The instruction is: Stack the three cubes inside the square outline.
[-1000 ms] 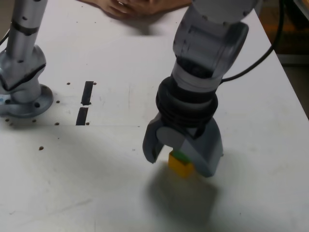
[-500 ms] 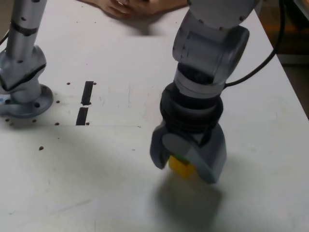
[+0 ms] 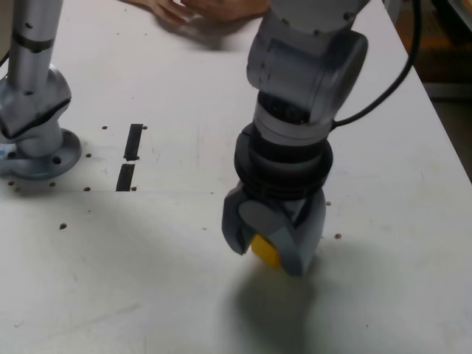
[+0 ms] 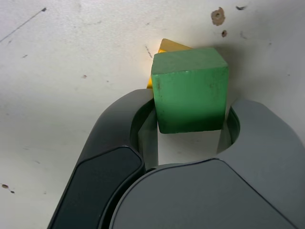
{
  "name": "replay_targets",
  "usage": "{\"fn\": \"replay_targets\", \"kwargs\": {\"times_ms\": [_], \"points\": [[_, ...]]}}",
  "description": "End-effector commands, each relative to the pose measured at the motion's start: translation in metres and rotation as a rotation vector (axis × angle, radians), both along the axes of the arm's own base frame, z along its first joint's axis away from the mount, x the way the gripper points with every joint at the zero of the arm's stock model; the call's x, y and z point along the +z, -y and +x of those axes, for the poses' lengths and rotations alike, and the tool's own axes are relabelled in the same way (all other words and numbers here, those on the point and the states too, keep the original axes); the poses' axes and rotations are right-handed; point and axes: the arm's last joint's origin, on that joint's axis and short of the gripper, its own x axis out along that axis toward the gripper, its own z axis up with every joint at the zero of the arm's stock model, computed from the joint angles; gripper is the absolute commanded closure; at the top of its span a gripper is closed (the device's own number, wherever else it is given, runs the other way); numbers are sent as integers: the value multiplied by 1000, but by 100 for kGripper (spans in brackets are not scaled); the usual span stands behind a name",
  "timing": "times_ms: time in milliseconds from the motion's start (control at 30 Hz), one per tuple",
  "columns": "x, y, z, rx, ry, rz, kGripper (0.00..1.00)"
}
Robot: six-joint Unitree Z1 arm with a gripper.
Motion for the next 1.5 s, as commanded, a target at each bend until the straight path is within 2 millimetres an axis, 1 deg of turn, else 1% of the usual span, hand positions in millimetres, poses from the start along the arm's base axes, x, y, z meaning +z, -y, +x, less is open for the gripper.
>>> {"fn": "replay_targets", "kwargs": {"times_ms": [0, 167, 333, 467, 600, 767, 1033, 1233, 1367, 1433, 1467], "points": [[2, -1, -2, 0, 1, 1, 99], [8, -2, -5, 4, 22, 8, 100], [23, -7, -9, 11, 60, 31, 100], [33, -14, -20, 31, 54, 50, 100], [35, -20, -32, 68, 15, 44, 100], [24, -23, -44, 121, -49, -6, 100], [-14, -26, -61, 147, -147, -83, 100], [-32, -28, -71, 145, -185, -136, 99], [-38, -29, -73, 145, -197, -159, 95], [-40, -29, -74, 146, -201, -168, 89], [-41, -29, -74, 146, -204, -171, 85]]}}
